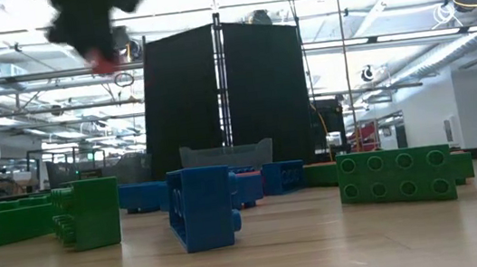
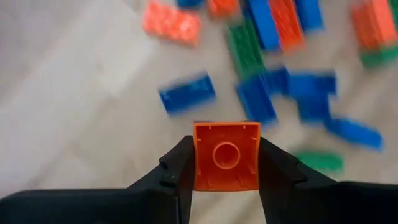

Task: Sort blocks
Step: Put the orange gamepiece into the bottom black bin

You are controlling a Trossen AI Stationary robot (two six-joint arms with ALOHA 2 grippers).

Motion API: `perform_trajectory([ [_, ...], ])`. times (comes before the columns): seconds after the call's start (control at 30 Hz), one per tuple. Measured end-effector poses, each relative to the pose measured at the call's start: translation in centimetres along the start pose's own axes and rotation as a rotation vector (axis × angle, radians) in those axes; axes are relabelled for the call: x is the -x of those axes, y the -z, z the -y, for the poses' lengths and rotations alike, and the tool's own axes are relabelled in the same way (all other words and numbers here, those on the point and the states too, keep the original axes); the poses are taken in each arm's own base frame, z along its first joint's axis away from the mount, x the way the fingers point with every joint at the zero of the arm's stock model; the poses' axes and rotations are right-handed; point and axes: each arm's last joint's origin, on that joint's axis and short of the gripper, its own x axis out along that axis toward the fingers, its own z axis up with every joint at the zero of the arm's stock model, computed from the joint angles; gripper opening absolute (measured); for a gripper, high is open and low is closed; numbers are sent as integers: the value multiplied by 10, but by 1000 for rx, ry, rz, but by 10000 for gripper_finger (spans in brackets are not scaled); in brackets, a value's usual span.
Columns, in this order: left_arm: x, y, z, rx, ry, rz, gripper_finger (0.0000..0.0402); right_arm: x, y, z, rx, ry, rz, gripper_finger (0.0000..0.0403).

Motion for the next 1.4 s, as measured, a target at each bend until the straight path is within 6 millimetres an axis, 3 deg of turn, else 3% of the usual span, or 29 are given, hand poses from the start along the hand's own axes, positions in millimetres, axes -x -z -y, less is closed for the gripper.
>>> perform_trajectory([
  [0.17,22,52,13,-1,30,-79,122,0,0,0,-13,0,-1,135],
  [0.33,31,96,29,31,54,-126,122,0,0,0,-32,1,-1,135],
  [0.67,15,167,56,-10,-40,-202,122,0,0,0,-54,0,-1,135],
  [0.93,-13,206,71,-117,-157,-277,122,0,0,0,-57,0,-1,135],
  [1.13,-35,225,81,-213,-185,-305,122,0,0,0,-51,0,-1,135],
  [1.4,-42,228,85,-305,-172,-340,215,0,0,0,-51,0,-1,135],
])
